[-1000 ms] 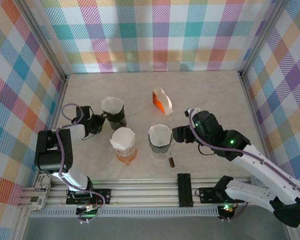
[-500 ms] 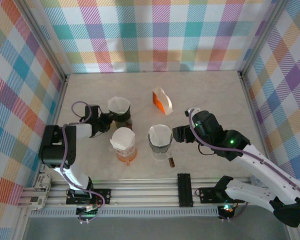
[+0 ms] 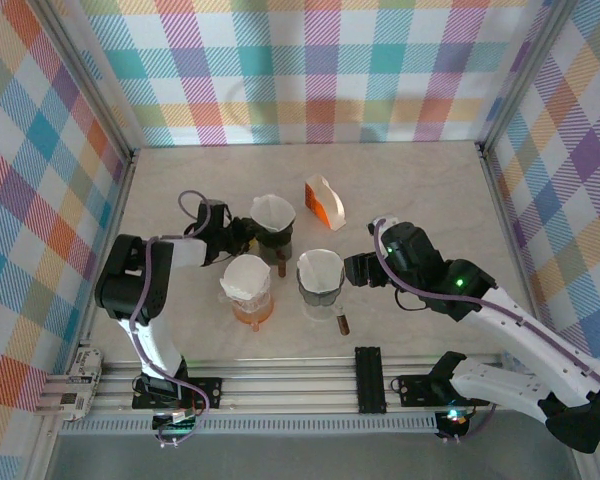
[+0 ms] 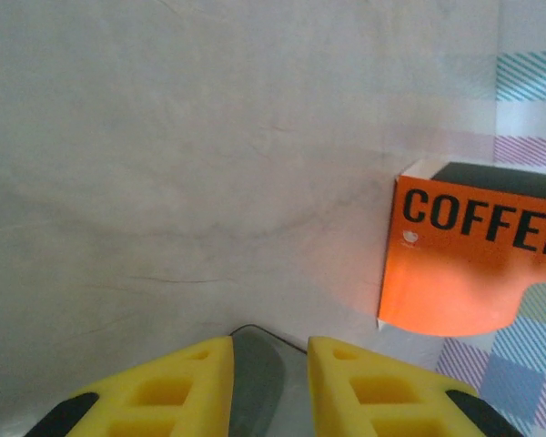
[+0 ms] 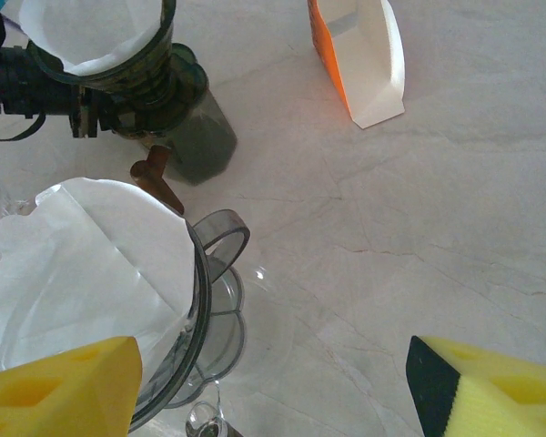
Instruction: Place the coffee filter in the dripper
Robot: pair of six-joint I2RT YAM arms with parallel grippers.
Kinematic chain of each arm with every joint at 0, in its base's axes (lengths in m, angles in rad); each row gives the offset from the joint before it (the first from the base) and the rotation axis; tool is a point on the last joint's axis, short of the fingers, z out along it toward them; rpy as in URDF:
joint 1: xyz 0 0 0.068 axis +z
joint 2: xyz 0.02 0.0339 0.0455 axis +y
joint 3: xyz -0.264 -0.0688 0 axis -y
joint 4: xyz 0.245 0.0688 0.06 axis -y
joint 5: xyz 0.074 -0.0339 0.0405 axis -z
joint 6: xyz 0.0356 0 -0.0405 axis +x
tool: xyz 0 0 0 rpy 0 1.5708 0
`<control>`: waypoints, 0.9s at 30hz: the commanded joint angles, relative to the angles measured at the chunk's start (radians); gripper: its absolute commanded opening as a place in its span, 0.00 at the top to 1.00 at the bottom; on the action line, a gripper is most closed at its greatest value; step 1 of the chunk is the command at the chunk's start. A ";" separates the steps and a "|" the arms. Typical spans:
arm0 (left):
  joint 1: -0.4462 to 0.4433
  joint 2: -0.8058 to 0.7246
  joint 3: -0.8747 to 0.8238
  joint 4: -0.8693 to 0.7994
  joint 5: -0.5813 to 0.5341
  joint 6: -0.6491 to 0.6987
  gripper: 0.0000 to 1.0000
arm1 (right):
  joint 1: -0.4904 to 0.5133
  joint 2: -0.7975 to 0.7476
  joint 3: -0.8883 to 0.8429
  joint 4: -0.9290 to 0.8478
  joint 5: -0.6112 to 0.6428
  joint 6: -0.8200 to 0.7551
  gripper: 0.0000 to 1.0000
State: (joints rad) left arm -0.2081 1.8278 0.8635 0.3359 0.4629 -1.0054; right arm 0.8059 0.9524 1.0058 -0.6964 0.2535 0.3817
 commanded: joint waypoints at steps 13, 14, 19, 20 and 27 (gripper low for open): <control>0.035 -0.226 -0.042 -0.225 -0.210 0.086 0.52 | -0.001 -0.016 -0.012 0.020 0.000 0.026 0.22; 0.047 -0.254 -0.050 -0.251 -0.233 0.090 0.49 | -0.001 -0.020 -0.012 0.021 0.001 0.026 0.22; 0.111 -0.436 -0.107 -0.360 -0.325 0.127 0.35 | -0.001 -0.038 -0.017 0.029 0.004 0.025 0.21; 0.113 -0.489 -0.112 -0.395 -0.351 0.145 0.28 | -0.001 -0.041 -0.019 0.030 0.006 0.023 0.21; 0.108 -0.823 -0.088 -0.648 -0.615 0.295 0.06 | -0.001 -0.079 -0.075 0.108 0.050 -0.013 0.01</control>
State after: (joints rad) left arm -0.0925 1.0943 0.7582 -0.1513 0.0124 -0.8055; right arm 0.8059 0.8959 0.9581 -0.6556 0.2710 0.3847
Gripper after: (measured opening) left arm 0.925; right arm 0.989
